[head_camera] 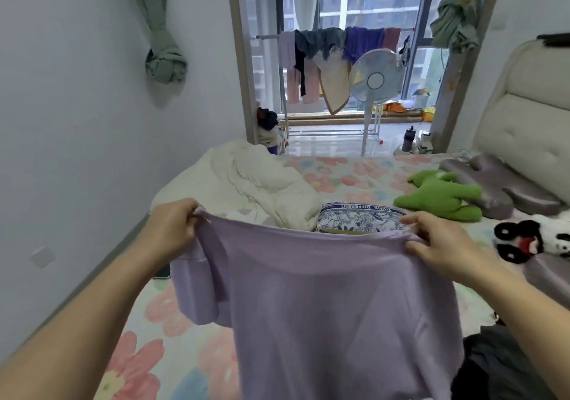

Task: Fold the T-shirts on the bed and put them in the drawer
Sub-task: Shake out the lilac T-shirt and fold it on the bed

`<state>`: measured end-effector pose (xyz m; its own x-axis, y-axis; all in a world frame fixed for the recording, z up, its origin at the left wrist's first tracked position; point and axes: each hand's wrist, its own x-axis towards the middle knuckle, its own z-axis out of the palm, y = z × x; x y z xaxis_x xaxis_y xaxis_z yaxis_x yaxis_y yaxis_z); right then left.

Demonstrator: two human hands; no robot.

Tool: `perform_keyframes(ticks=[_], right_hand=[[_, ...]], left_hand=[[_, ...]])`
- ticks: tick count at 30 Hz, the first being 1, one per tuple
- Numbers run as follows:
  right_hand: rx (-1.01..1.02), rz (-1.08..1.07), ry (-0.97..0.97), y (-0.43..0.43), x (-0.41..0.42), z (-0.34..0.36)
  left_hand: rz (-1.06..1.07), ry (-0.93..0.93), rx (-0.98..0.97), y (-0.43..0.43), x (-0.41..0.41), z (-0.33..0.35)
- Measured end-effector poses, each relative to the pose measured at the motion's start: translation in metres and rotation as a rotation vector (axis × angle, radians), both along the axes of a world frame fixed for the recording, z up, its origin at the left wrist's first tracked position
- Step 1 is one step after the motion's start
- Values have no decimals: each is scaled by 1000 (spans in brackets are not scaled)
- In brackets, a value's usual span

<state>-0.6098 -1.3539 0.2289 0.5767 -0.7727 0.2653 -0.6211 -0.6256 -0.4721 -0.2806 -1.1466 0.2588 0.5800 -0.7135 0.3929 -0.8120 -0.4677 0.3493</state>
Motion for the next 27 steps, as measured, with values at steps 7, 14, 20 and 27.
perform_keyframes(ticks=[7, 14, 20, 27], right_hand=[[15, -253, -90, -31, -2, -37], [246, -94, -181, -46, -8, -66], [162, 128, -41, -47, -20, -35], [-182, -32, 89, -47, 8, 0]], left_hand=[[106, -111, -114, -30, -33, 15], [92, -38, -165, -38, -54, 11], [25, -151, 60, -5, -18, 15], [-93, -138, 68, 15, 15, 18]])
